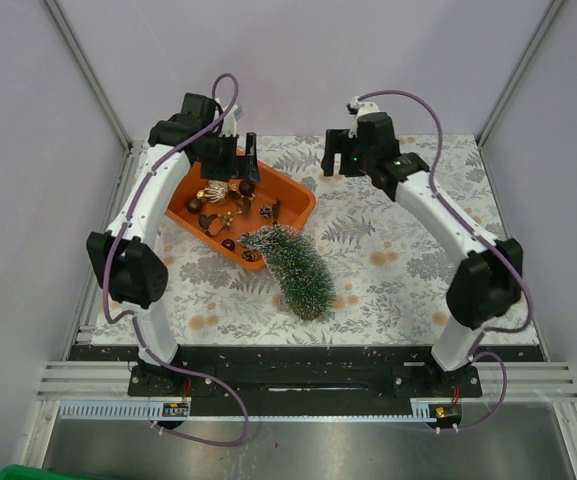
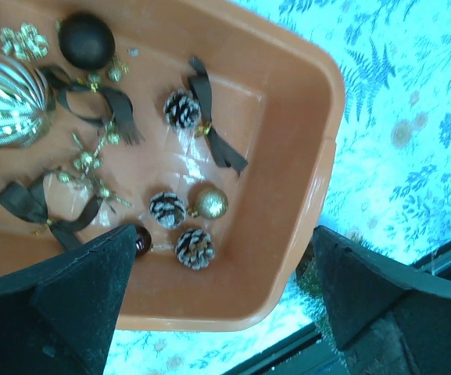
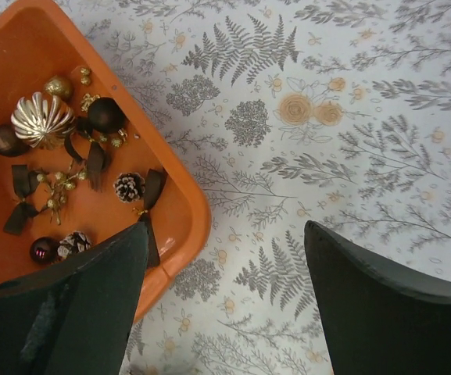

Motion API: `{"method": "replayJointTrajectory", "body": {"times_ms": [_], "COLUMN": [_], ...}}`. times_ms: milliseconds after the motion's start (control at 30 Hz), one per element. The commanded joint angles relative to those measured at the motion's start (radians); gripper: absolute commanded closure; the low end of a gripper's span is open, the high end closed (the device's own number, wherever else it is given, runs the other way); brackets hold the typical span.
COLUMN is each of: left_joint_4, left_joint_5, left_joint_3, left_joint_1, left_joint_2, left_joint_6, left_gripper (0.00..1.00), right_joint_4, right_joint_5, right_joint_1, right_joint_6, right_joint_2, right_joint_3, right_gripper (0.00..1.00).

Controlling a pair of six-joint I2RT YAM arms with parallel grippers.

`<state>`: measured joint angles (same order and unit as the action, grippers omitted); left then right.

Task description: Decorate the small christmas tree

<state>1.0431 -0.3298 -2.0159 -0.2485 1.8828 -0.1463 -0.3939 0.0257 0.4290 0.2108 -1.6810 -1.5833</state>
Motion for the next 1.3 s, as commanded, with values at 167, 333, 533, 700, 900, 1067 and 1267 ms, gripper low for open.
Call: {"method": "replayJointTrajectory", "body": {"times_ms": [167, 333, 533, 700, 900, 1067, 1267], "left_joint_4": [-0.041, -0.044, -0.045, -0.046, -0.046, -0.046, -0.046], "left_joint_5": [-0.015, -0.003, -0.008, -0.003, -0.005, -0.003, -0.005], "left_joint_3": [0.184, 0.195, 0.200, 0.209, 0.232, 0.230, 0.233], "left_joint_1": [0.014, 0.023, 0.046, 0.060, 0.075, 0.081, 0.089], "left_joint_2": [-0.102, -0.132, -0.140, -0.148, -0.152, -0.151, -0.151], "left_joint_6": [0.048, 0.053, 0.039, 0.037, 0.037, 0.036, 0.034], "left_gripper": [0.01, 0.01, 0.01, 0.01, 0.01, 0.01, 0.01], "right_joint_4": [-0.028, 0.018, 0.018, -0.028, 0.177, 0.243, 0.300], "right_joint_5": [-0.053, -0.131, -0.168, -0.168, -0.171, -0.136, -0.176], "right_joint_1": [-0.010, -0.010, -0.004, -0.001, 0.014, 0.013, 0.019], "right_joint_6": [0.094, 0.130, 0.150, 0.137, 0.125, 0.093, 0.079], "right_joint_2": [-0.307, -0.411, -0.519, -0.586, -0.435, -0.353, -0.318], "right_joint_3": [-0.197, -0.233, -0.306, -0.400, -0.160, -0.118, -0.142], "right_gripper": [0.12, 0.15, 0.21, 0.29, 0.29, 0.27, 0.24]}}
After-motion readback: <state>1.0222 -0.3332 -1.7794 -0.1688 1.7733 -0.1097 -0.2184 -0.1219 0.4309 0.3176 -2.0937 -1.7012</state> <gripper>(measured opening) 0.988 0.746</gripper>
